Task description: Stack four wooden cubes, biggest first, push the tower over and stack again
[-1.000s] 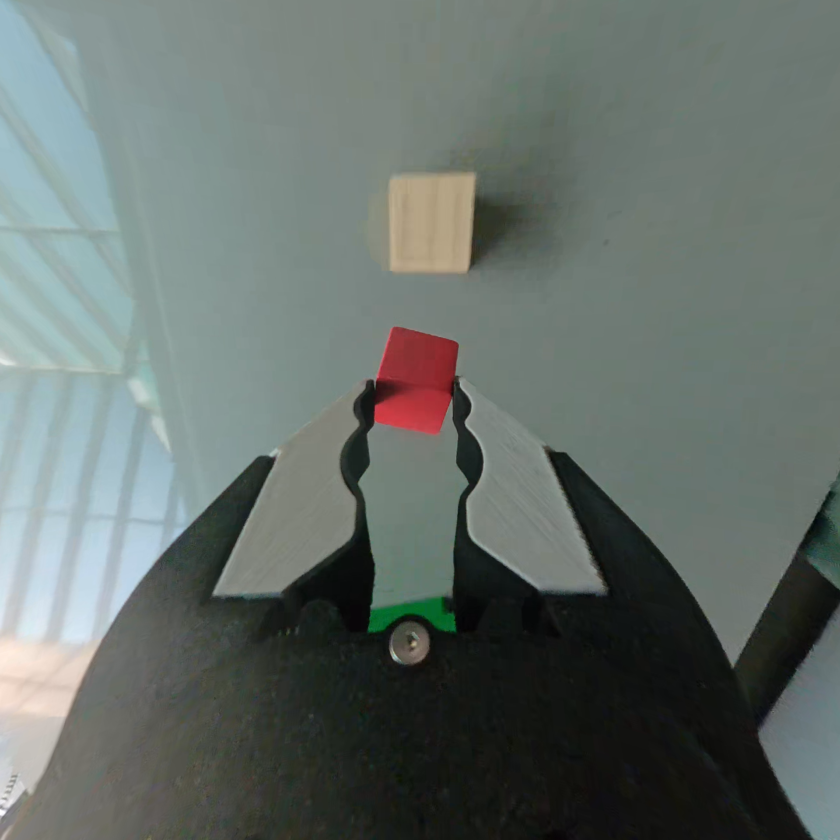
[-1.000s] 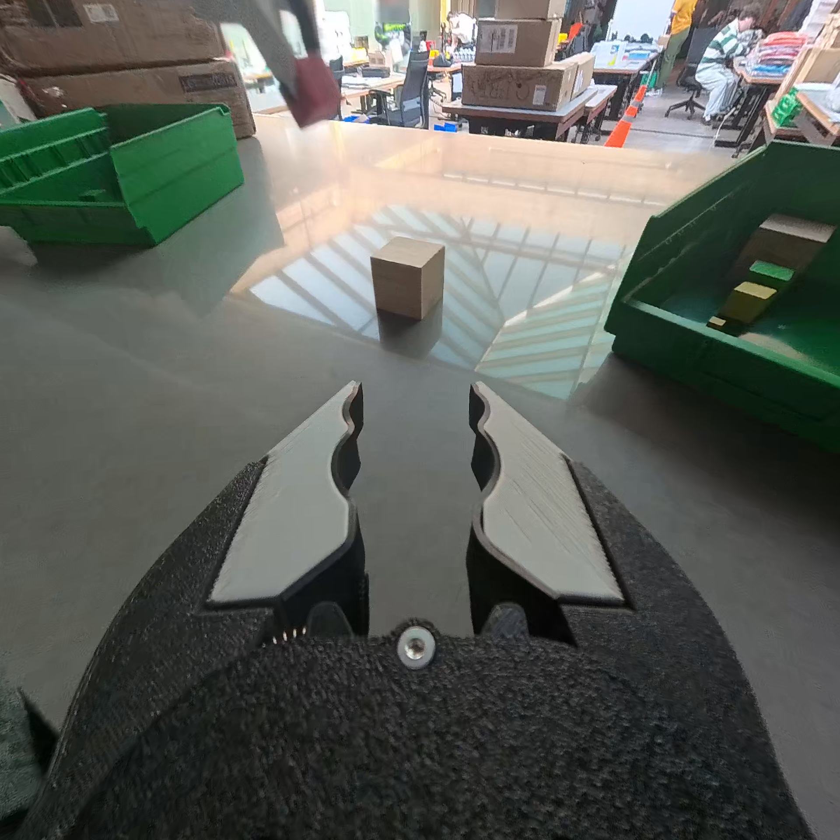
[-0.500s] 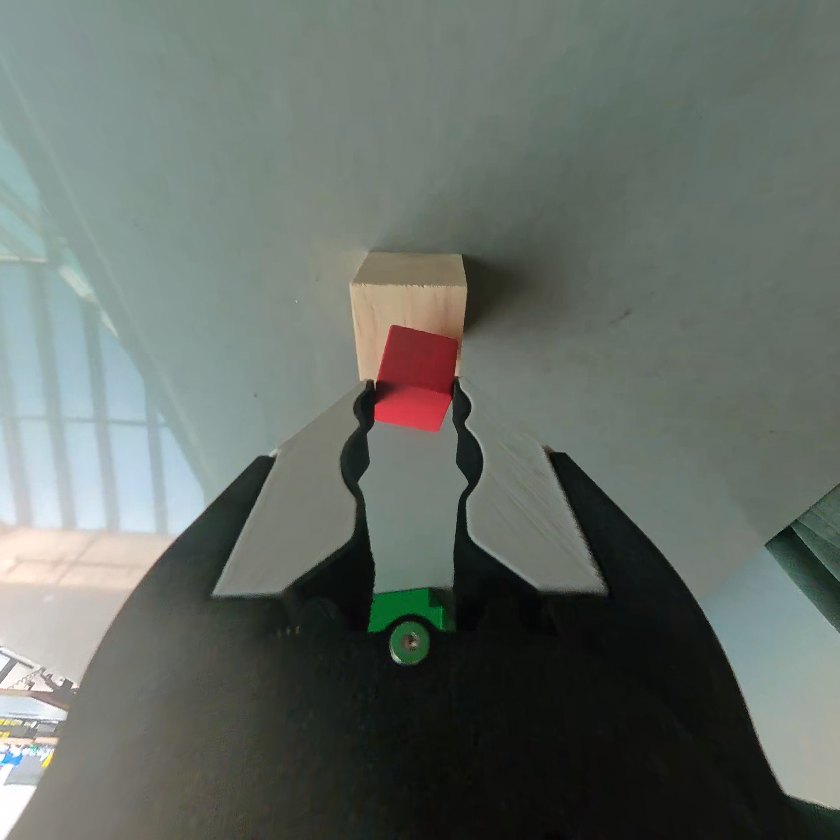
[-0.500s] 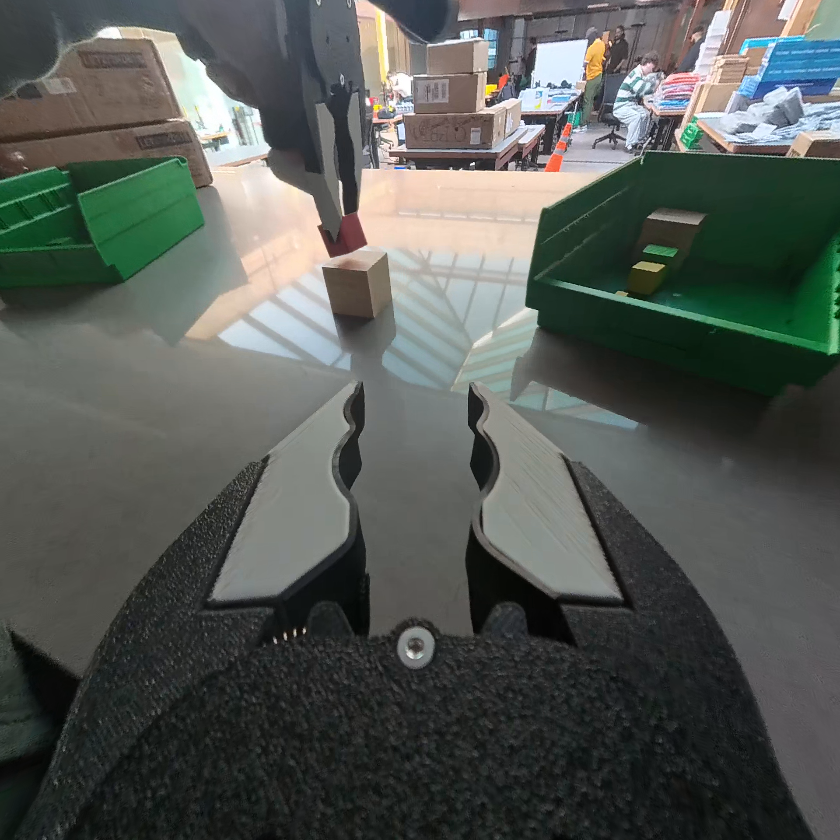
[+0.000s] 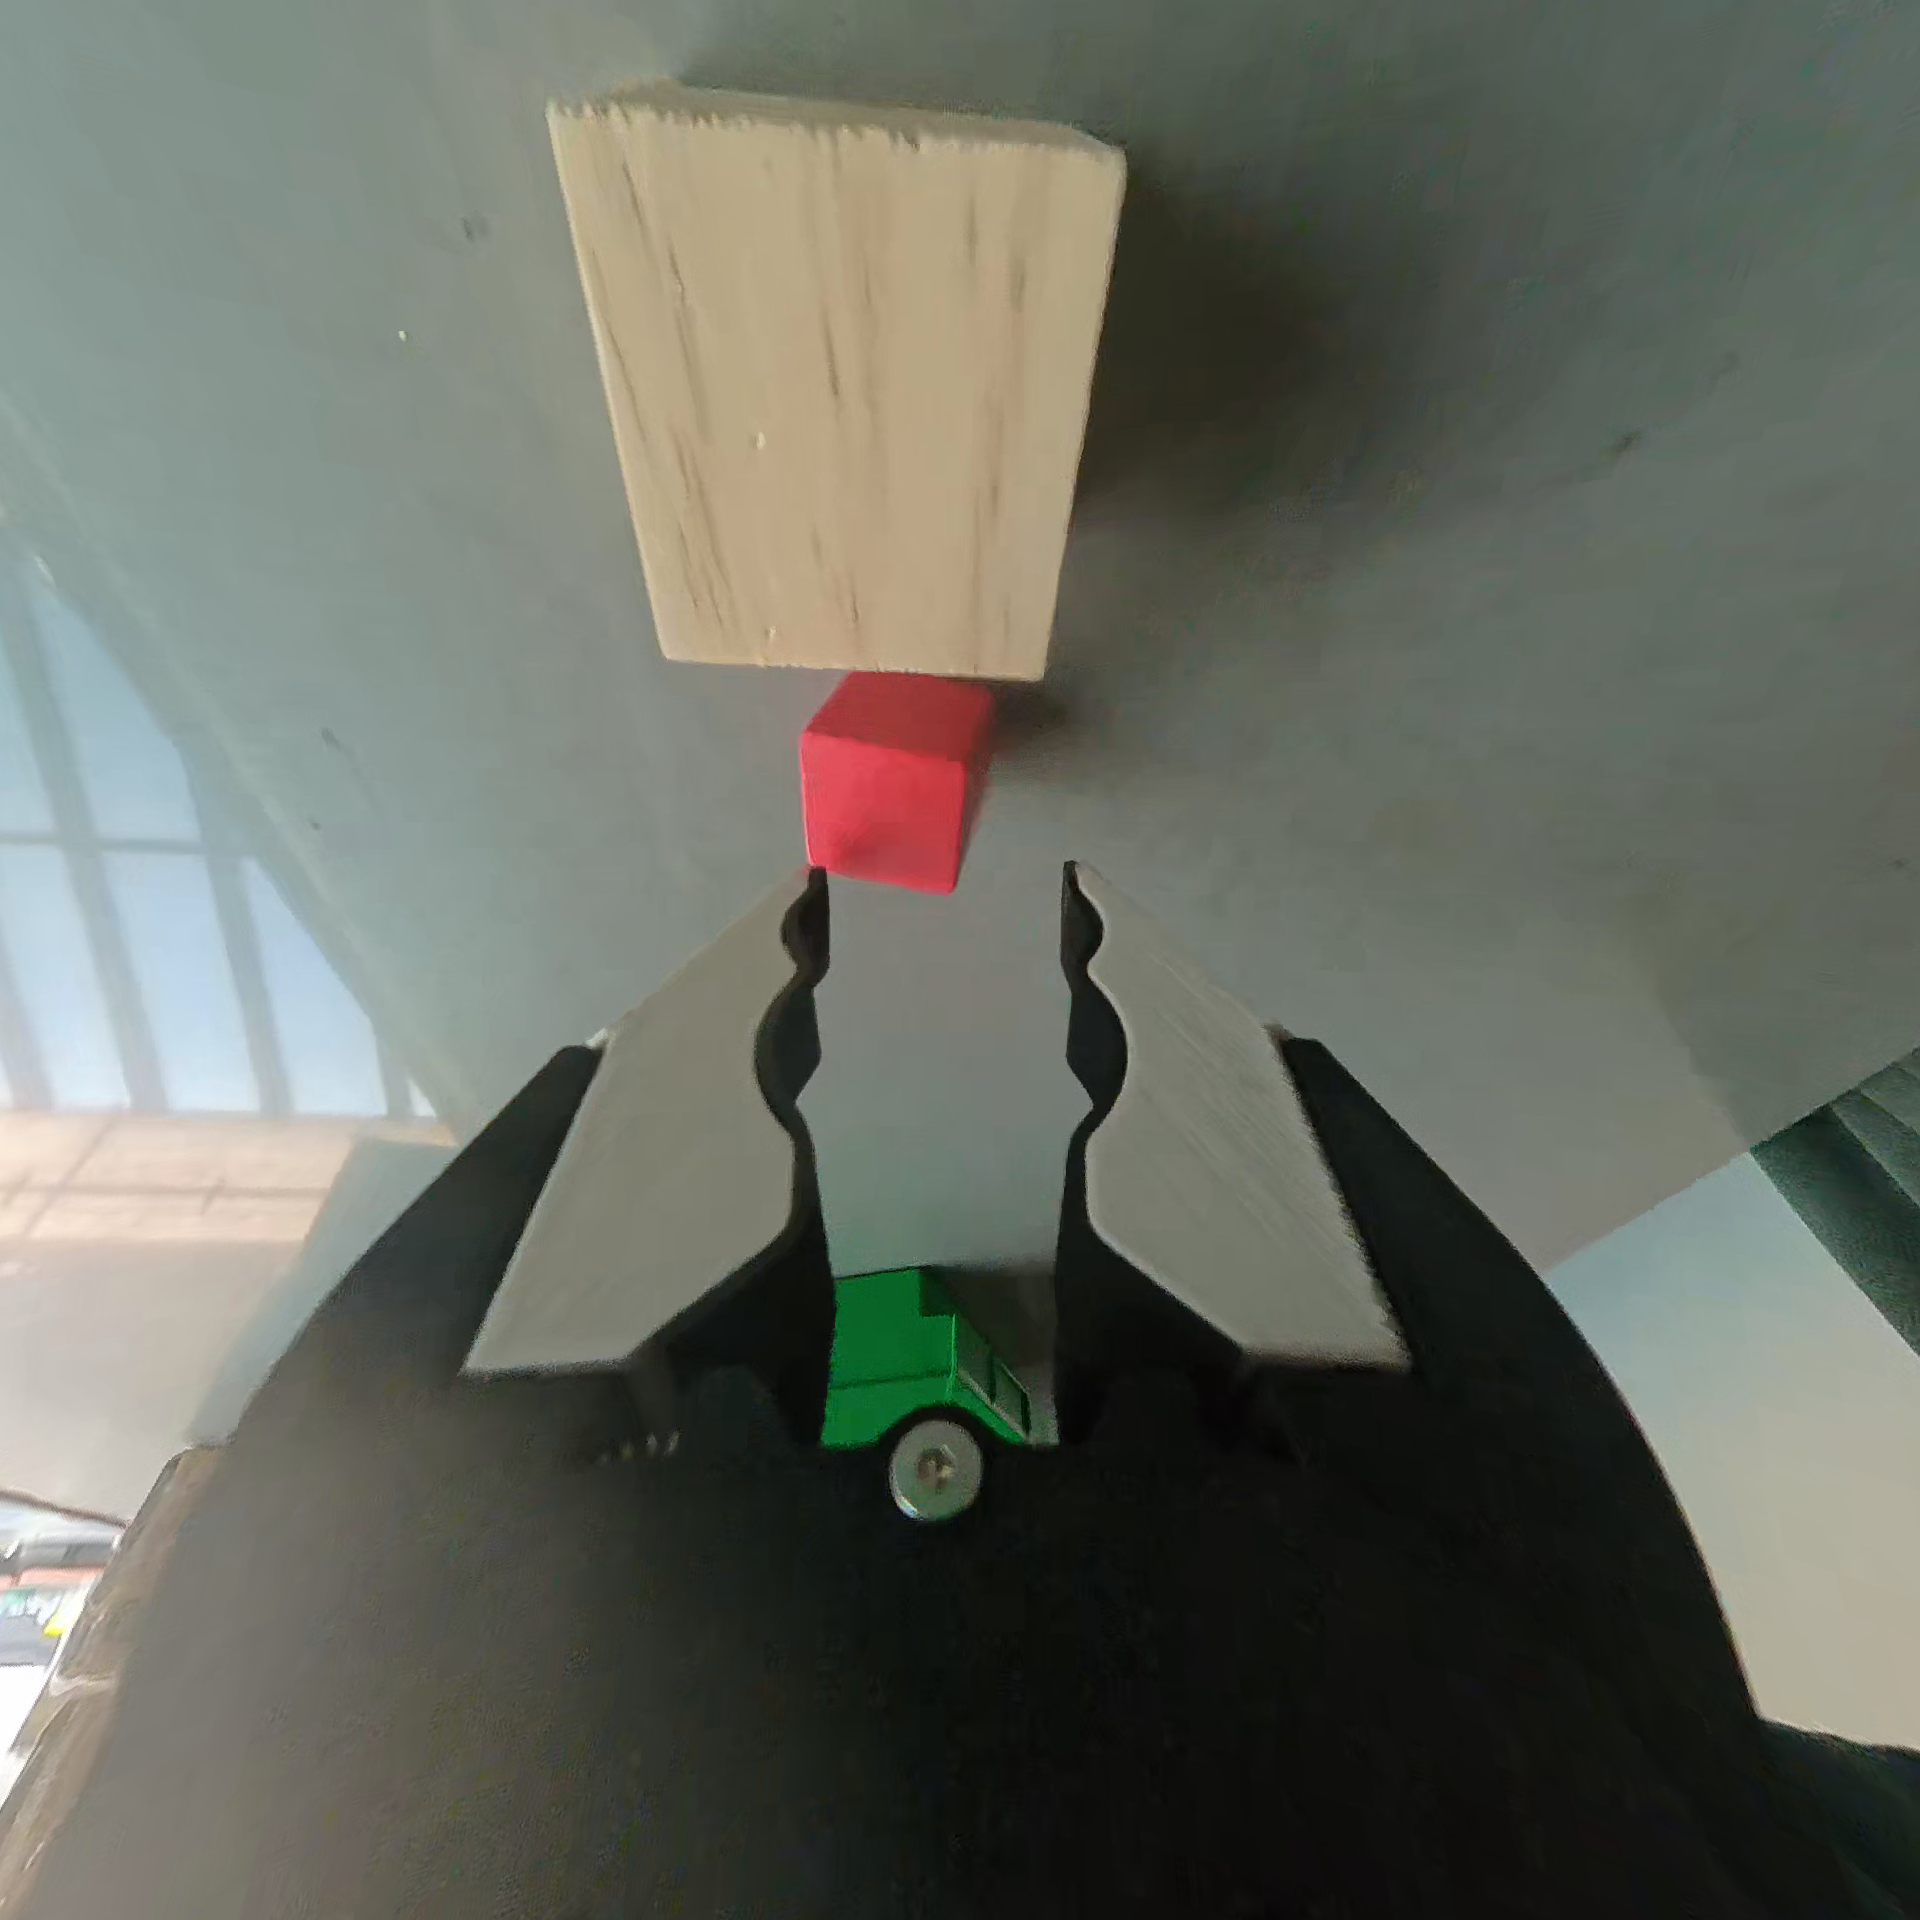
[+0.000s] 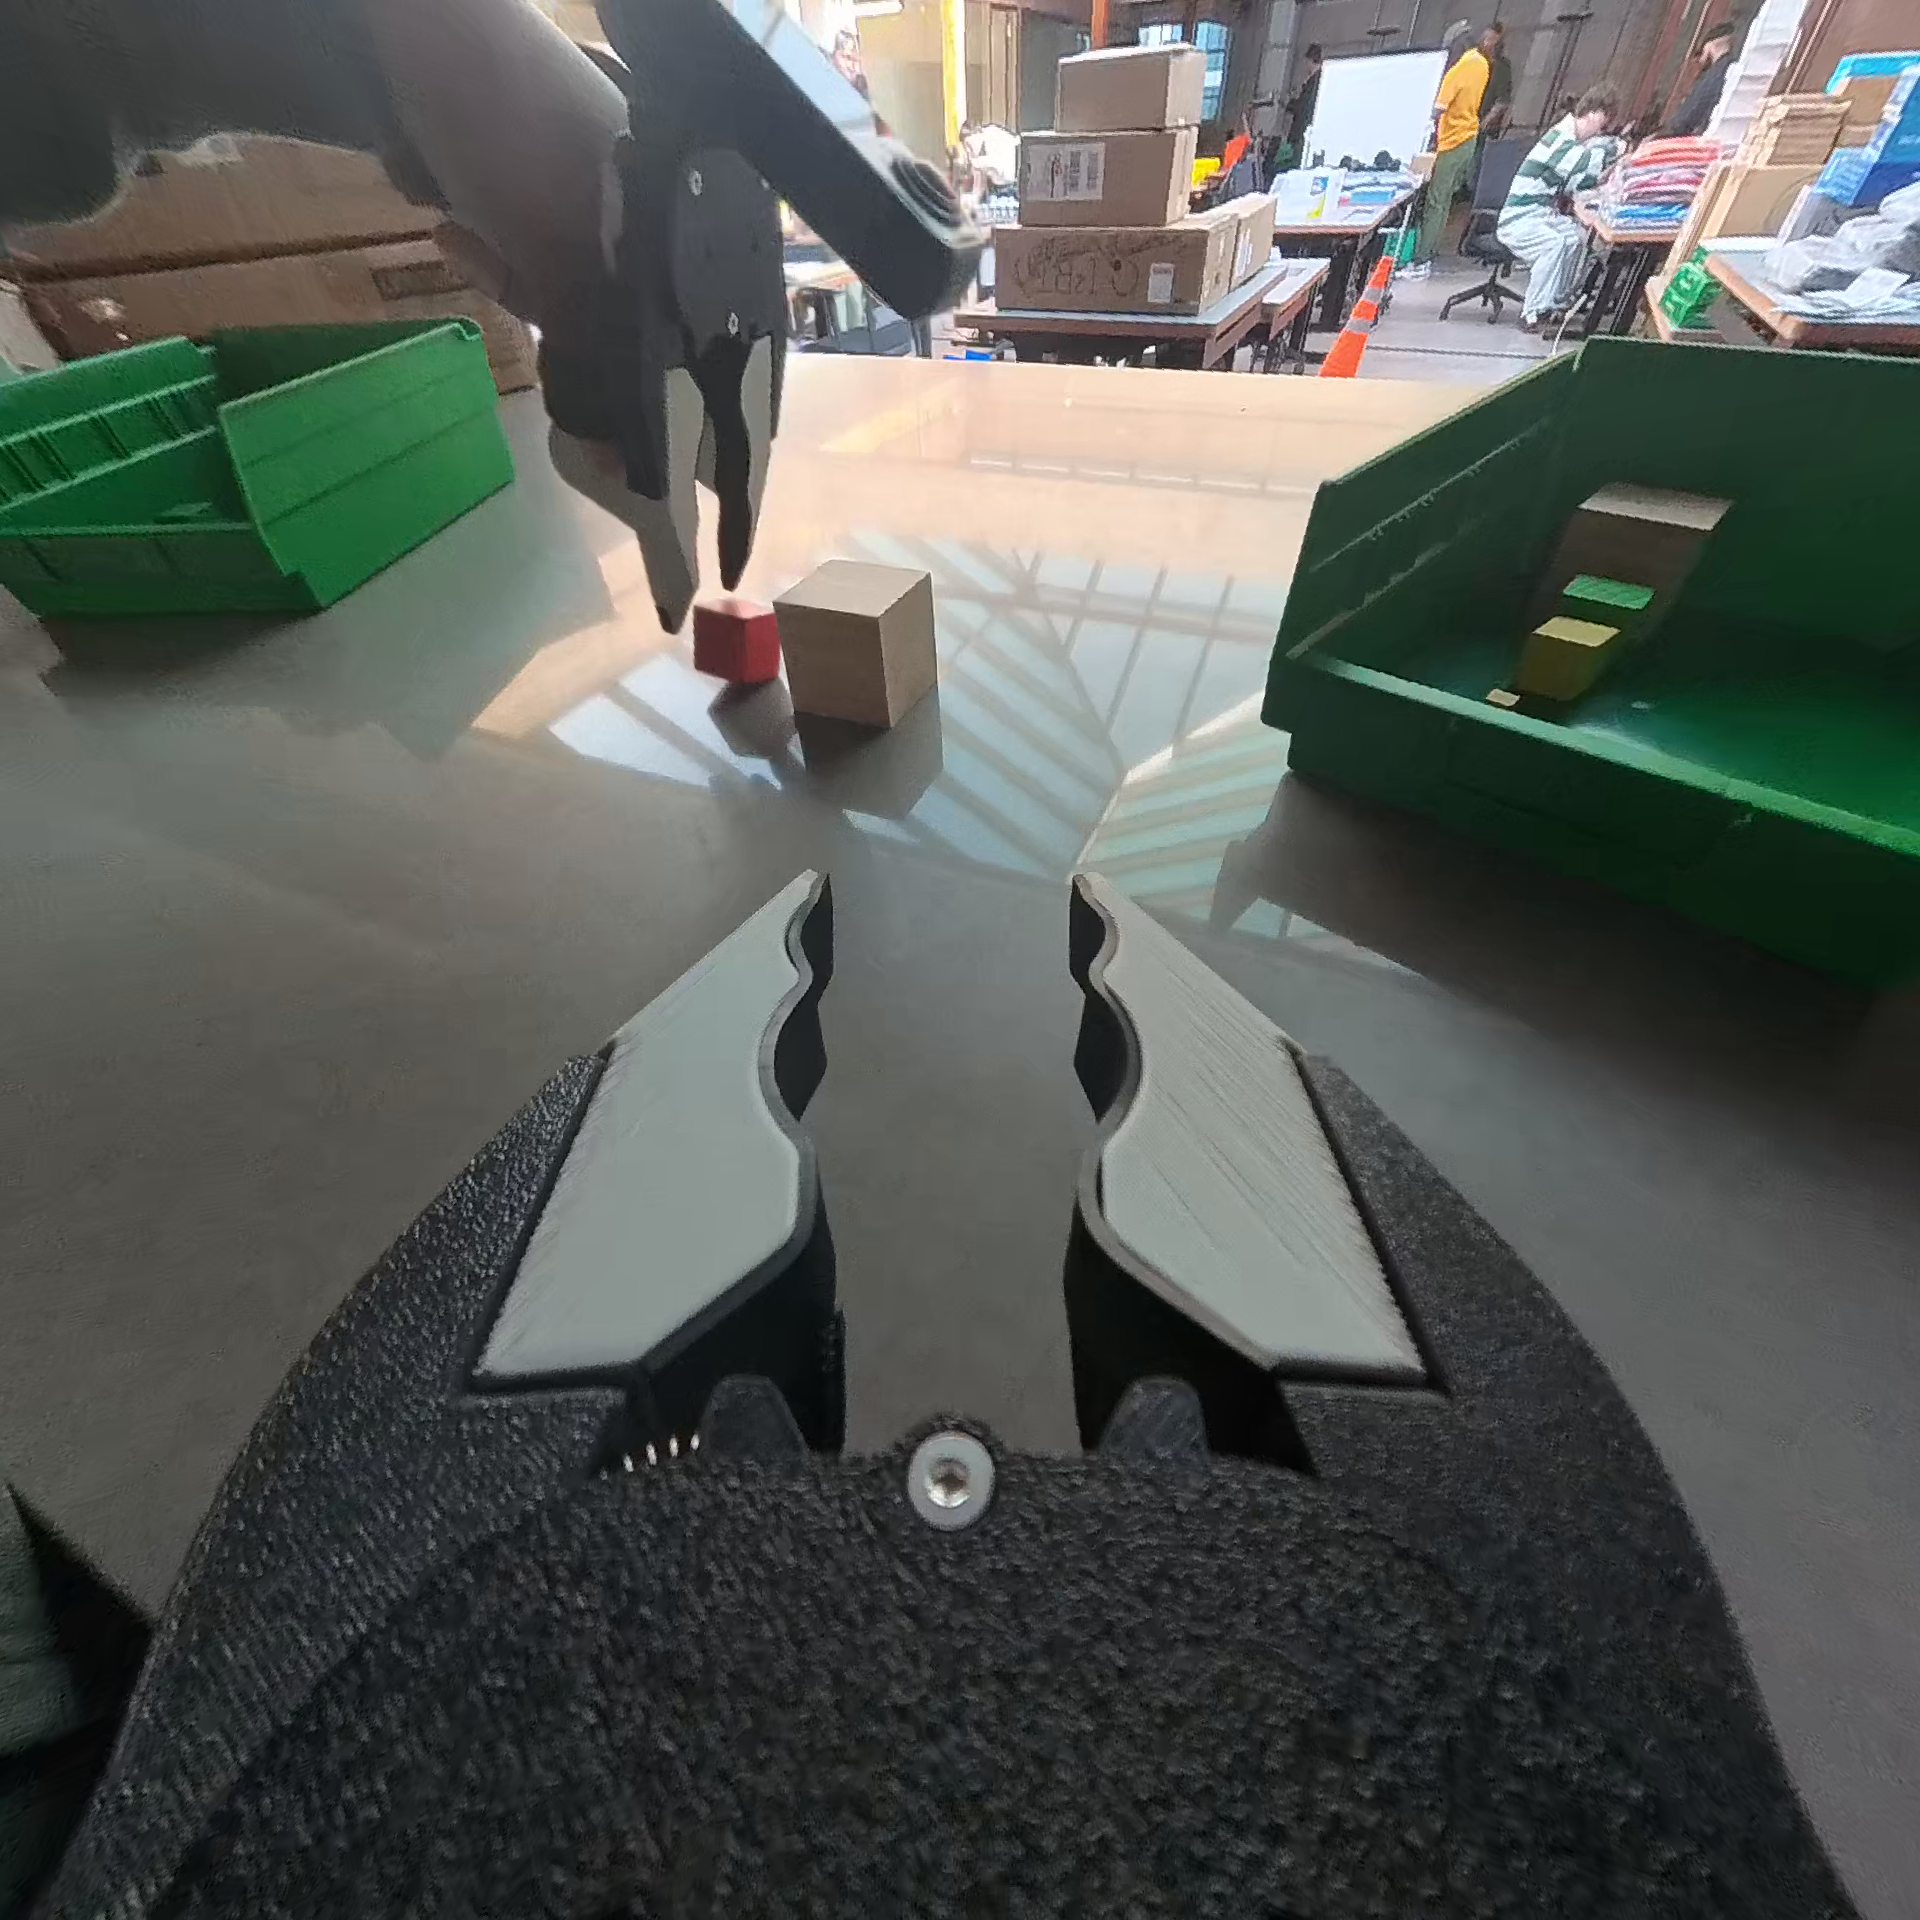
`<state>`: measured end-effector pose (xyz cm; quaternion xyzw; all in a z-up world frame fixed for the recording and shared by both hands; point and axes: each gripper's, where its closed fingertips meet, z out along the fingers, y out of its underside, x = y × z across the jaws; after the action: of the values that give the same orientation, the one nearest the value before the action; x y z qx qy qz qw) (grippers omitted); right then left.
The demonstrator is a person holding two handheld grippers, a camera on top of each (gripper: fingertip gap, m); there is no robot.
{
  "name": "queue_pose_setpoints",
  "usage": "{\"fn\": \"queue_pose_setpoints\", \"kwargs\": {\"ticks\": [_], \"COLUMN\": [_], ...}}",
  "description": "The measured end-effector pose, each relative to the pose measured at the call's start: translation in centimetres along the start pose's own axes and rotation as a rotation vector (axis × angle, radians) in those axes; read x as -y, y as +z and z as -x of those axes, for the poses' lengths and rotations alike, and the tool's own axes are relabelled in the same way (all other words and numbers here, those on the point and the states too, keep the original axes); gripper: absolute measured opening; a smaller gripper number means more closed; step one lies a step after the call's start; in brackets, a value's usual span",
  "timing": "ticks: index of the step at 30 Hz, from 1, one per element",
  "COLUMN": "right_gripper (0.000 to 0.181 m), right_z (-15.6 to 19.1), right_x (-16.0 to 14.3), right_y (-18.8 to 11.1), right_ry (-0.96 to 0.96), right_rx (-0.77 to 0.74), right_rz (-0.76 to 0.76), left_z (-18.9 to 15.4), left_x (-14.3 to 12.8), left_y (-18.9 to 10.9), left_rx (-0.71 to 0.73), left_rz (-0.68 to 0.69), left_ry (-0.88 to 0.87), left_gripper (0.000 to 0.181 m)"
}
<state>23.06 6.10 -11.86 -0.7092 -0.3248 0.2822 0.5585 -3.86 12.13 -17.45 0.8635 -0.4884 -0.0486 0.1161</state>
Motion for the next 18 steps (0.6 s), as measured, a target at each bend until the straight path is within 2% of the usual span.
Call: {"fn": "queue_pose_setpoints", "kwargs": {"ticks": [2, 5, 7, 10, 13, 15, 18], "right_gripper": [0.046, 0.045, 0.045, 0.045, 0.045, 0.045, 0.045], "right_z": [-0.2, -0.6, -0.8, -0.9, -0.6, -0.1, 0.8], "right_x": [0.2, 0.4, 0.5, 0.4, 0.2, 0.0, 0.1], "right_y": [-0.1, -0.5, -0.7, -0.8, -0.3, 0.3, 1.4], "right_ry": [-0.005, -0.008, -0.007, -0.007, -0.001, 0.003, -0.021], "right_rx": [-0.003, -0.016, -0.021, -0.023, -0.009, 0.011, 0.046], "right_rz": [0.000, -0.004, -0.006, -0.005, 0.001, 0.012, 0.030], "left_z": [0.2, 1.2, 2.7, 5.7, 8.0, 8.2, 7.0], "left_x": [-0.5, -2.7, -6.2, -14.5, -25.0, -31.3, -38.1], "left_y": [-1.3, -5.2, -7.6, -9.1, -7.1, -3.8, 2.4], "left_rx": [0.018, 0.074, 0.143, 0.234, 0.271, 0.224, 0.136], "left_rz": [-0.071, -0.252, -0.349, -0.396, -0.330, -0.266, -0.134], "left_ry": [-0.008, -0.037, -0.086, -0.233, -0.396, -0.498, -0.564], "left_gripper": [0.045, 0.045, 0.047, 0.047, 0.049, 0.048, 0.052]}}
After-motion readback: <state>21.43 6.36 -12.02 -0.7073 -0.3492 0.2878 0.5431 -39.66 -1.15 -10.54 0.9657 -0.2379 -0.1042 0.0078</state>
